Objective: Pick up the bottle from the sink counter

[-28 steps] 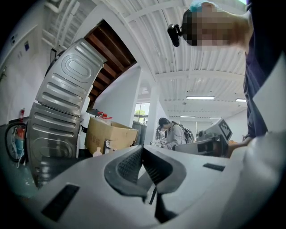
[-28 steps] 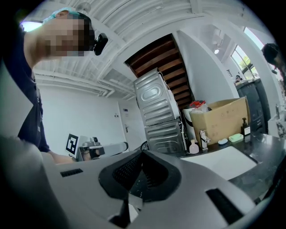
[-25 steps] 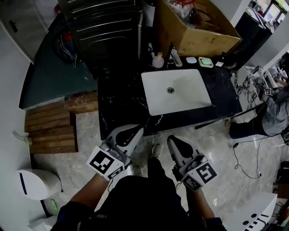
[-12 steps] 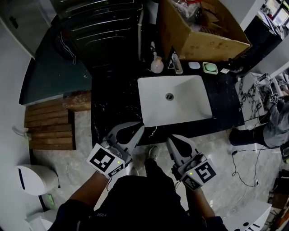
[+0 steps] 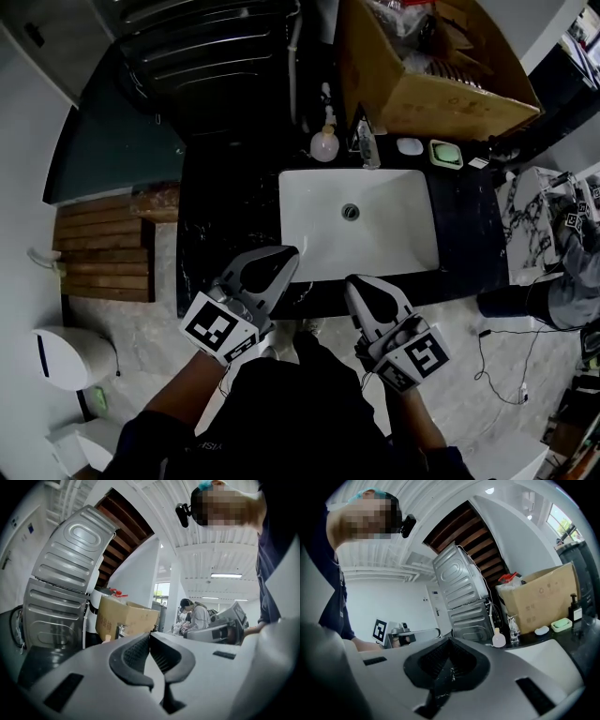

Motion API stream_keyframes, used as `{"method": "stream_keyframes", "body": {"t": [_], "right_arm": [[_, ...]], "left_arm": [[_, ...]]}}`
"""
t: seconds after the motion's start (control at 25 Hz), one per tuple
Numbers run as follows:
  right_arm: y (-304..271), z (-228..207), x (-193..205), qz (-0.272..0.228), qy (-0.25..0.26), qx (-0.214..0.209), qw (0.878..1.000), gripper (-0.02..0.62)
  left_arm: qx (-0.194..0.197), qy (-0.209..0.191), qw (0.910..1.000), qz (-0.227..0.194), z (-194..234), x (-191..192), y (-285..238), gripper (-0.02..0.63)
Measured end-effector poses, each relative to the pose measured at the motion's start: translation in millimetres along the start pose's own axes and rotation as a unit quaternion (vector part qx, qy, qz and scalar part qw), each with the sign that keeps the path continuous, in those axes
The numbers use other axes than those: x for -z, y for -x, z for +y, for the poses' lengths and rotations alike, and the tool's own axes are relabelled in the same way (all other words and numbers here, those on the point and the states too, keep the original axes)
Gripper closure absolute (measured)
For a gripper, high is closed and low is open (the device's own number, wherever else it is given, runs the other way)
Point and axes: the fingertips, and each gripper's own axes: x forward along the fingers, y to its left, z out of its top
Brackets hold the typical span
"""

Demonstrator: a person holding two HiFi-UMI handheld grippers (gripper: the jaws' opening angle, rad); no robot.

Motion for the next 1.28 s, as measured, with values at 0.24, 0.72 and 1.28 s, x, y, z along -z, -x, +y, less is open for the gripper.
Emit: {"method": "stream_keyframes", "body": {"t": [0.24, 0.72, 1.28], "right_arm": [[-10.4, -29.1, -5.4, 0.006, -0.008, -0.021, 1.000, 0.575], [-42.3, -58.2, -3.2, 0.023, -0.021, -0.039, 0.999, 0.575], [-72.0, -95.3, 0.8, 0.031, -0.035, -0.005, 0.999, 0.575]], "left_arm": [[-0.026, 0.000, 0.9996, 0.006, 13.3, 0.2, -23.0, 0.598], [-0.055, 0.009, 0.9980, 0.029, 51.6, 14.7, -43.9, 0.598], [-0.038, 0.000, 0.9983, 0.043, 106.6, 25.1, -91.5, 0.598]]}}
